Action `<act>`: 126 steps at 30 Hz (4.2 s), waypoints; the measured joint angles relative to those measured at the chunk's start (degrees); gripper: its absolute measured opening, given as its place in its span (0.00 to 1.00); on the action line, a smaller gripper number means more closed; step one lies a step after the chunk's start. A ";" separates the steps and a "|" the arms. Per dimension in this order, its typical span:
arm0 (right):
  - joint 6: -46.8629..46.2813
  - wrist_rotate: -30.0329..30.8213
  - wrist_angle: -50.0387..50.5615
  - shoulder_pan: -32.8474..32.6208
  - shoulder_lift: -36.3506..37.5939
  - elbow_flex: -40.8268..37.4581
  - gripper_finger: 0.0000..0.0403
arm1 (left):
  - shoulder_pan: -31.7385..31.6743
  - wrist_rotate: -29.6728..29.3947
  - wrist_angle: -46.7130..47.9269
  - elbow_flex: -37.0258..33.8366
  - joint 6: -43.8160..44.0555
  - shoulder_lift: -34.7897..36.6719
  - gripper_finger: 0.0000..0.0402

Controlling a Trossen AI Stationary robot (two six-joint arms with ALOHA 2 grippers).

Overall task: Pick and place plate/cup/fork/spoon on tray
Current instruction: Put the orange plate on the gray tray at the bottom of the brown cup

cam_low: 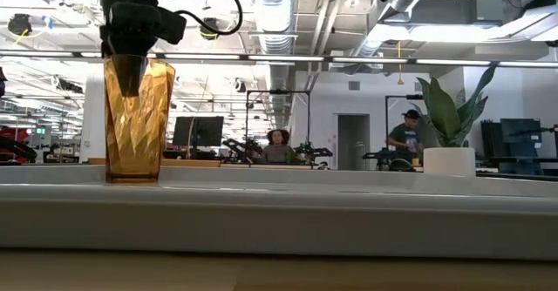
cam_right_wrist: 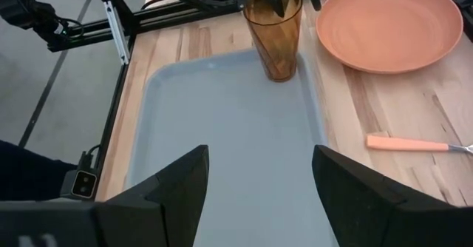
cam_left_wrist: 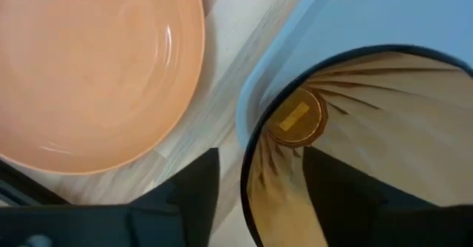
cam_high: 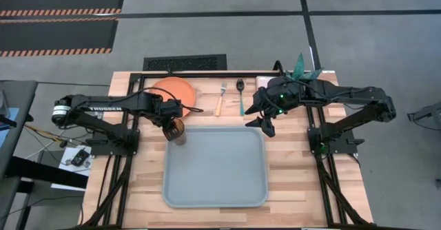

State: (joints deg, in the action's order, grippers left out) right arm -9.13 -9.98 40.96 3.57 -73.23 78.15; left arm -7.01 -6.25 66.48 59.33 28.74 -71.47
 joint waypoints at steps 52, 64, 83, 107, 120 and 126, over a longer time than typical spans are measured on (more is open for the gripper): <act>0.55 0.00 -0.24 0.33 -0.28 0.00 0.66 | -35.35 -23.13 -18.24 -22.76 30.42 8.84 0.58; 0.57 0.00 -0.21 0.33 -0.28 0.00 0.66 | -36.92 -18.45 -30.87 -31.99 31.54 8.84 0.58; 0.55 0.00 -0.19 0.33 -0.28 0.00 0.66 | -36.37 -14.50 -42.09 -37.92 33.02 3.51 0.48; -0.07 0.00 0.73 0.28 -0.28 0.00 0.66 | -36.28 -12.91 -59.94 -38.27 37.59 6.02 0.00; -0.02 -0.20 1.15 0.26 -0.26 0.00 0.66 | -36.28 -15.39 -70.79 -36.18 37.64 17.40 0.00; 0.02 -0.20 1.12 0.26 -0.26 0.00 0.66 | -36.18 -8.76 -74.23 -28.88 26.12 23.31 0.00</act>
State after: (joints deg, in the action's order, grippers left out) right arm -9.10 -10.17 42.09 3.84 -73.49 78.15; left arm -43.19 -15.01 -7.75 30.45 54.86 -48.16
